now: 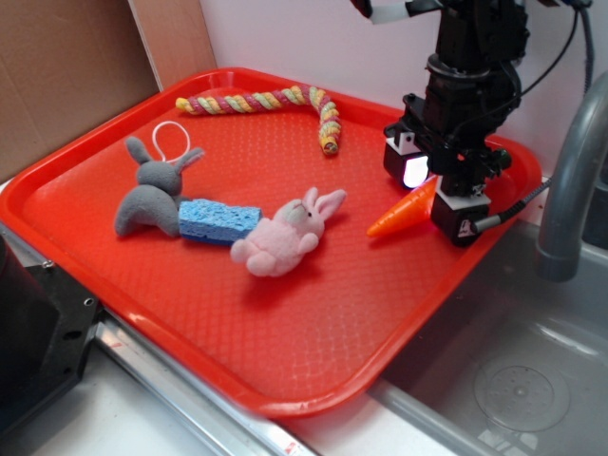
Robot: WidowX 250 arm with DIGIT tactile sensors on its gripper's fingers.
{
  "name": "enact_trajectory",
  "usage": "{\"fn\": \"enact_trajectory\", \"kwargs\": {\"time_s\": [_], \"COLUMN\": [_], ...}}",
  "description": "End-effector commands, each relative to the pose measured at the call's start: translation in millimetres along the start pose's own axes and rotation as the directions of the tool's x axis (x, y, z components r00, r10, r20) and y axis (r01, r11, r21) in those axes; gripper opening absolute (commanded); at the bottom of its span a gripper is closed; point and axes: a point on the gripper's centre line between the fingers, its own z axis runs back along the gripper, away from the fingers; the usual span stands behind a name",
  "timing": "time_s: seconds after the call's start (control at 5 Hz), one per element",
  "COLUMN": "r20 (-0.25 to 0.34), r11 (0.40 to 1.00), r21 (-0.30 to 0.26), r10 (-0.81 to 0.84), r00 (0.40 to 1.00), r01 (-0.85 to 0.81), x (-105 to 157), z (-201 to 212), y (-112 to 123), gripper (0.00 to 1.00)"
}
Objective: Grab the carrot.
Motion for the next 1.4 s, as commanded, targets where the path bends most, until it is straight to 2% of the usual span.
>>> {"fn": "enact_trajectory", "kwargs": {"time_s": [0.0,0.4,0.6,0.8,1.0,1.2], "r20": [0.092,0.14,0.14,0.173,0.275,0.347], "r11": [0.999,0.999,0.998,0.99,0.927,0.866], "r21": [-0.023,-0.032,-0.016,0.021,-0.023,-0.032], "r10": [0.027,0.038,0.054,0.132,0.365,0.478], "r00": [0.995,0.989,0.989,0.976,0.889,0.807], "r01": [-0.025,-0.034,-0.053,-0.137,-0.374,-0.5], "x": [-2.2,-9.1,-14.2,-44.1,-110.8,-172.1], "z": [21.5,27.3,33.0,68.7,108.3,147.3], "y": [-10.5,-10.2,-9.4,-1.3,21.3,35.3], "gripper": [0.0,0.0,0.0,0.0,0.0,0.0]}}
